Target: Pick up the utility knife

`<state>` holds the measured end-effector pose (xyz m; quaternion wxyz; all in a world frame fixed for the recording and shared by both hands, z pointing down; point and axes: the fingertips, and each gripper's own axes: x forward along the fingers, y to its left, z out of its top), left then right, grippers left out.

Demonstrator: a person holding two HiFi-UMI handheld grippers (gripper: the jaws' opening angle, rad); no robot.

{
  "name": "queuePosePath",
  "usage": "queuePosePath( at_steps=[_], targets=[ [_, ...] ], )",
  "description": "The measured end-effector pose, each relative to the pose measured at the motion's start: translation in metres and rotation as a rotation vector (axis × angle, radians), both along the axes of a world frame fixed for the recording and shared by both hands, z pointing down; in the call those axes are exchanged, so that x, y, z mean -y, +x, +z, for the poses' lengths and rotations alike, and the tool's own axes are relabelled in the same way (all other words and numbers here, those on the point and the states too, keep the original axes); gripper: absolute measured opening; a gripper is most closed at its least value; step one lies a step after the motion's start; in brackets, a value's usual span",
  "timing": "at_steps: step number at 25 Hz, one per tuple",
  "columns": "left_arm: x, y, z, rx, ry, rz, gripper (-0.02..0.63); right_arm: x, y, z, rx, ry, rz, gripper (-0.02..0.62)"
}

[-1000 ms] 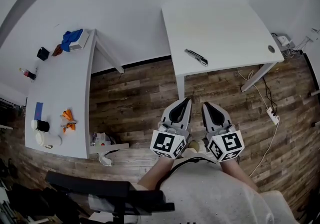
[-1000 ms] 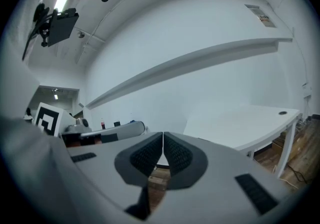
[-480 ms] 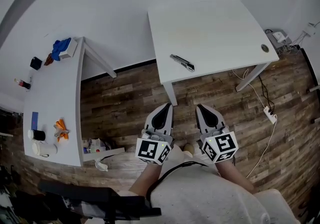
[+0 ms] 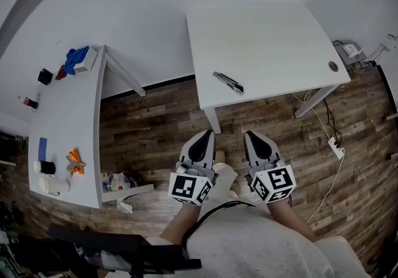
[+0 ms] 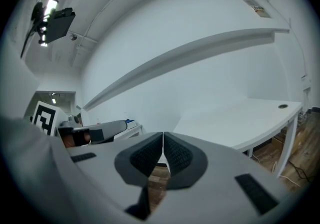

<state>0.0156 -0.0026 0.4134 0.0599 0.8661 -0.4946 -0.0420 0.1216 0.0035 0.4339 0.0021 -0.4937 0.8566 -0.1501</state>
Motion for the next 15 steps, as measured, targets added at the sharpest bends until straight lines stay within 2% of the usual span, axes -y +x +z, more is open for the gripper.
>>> queuePosePath(
  at_steps=[6,10,15],
  targets=[
    [0.033,0.012,0.006,-0.032,-0.004,0.028,0.007,0.024,-0.002,0.002,-0.03,-0.002,-0.005,0.008],
    [0.056,0.02,0.012,-0.021,-0.01,0.068,0.008,0.05,-0.006,0.004,-0.052,-0.004,-0.017,0.008],
    [0.089,0.014,0.02,-0.018,-0.028,0.081,0.007,0.085,-0.012,0.01,-0.071,-0.023,-0.025,0.008]
  ],
)
